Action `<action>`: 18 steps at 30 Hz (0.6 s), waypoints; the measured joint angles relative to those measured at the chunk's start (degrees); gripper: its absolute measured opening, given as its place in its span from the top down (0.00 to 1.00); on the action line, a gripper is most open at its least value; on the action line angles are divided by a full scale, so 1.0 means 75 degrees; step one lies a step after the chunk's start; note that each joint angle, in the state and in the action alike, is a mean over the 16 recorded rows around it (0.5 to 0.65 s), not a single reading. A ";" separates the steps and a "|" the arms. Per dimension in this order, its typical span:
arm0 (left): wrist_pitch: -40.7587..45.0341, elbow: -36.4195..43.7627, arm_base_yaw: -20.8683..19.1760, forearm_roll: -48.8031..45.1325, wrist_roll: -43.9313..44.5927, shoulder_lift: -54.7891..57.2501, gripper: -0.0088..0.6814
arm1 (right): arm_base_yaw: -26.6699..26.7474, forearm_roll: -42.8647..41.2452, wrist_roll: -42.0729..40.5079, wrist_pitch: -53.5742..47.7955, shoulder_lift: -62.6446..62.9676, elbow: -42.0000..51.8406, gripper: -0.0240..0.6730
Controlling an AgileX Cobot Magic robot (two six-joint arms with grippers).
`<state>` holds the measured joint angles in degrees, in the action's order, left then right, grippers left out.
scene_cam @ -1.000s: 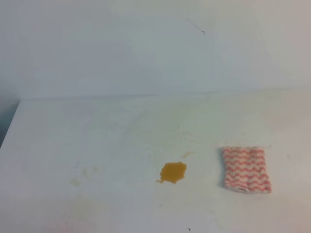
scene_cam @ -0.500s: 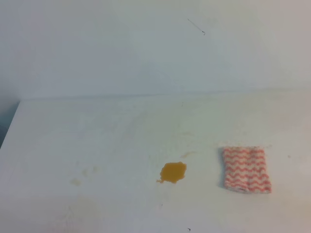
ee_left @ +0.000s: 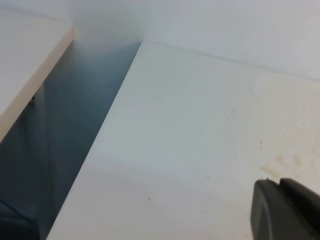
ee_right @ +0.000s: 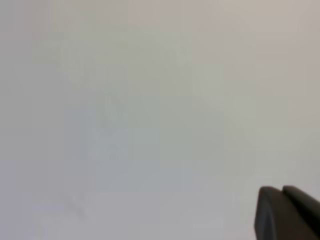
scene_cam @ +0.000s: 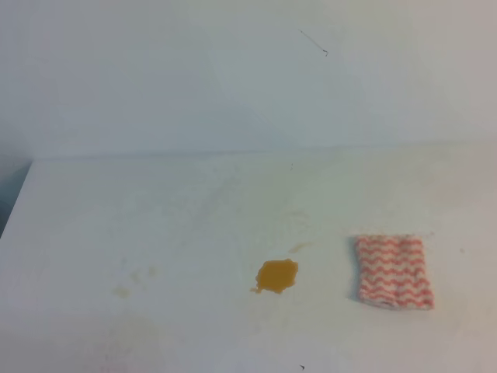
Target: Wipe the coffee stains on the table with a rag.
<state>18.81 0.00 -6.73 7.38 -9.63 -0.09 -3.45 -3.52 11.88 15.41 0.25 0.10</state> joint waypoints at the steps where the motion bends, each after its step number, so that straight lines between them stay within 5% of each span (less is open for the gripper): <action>1: 0.0000 0.0000 0.0000 0.0000 0.0000 0.0000 0.99 | 0.0000 0.0070 0.0025 0.0286 0.0000 -0.0003 0.97; 10: 0.0000 0.0000 0.0000 0.0000 0.0000 0.0012 0.99 | 0.0000 0.0417 -0.0323 0.1650 -0.0030 -0.0706 0.97; 18: 0.0000 0.0000 0.0000 0.0000 0.0000 -0.0012 0.99 | 0.0001 0.0525 -0.0952 -0.0037 -0.0779 -0.2508 0.97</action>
<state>18.81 0.00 -6.73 7.38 -9.63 -0.18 -3.44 0.41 4.74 15.13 -5.59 -18.71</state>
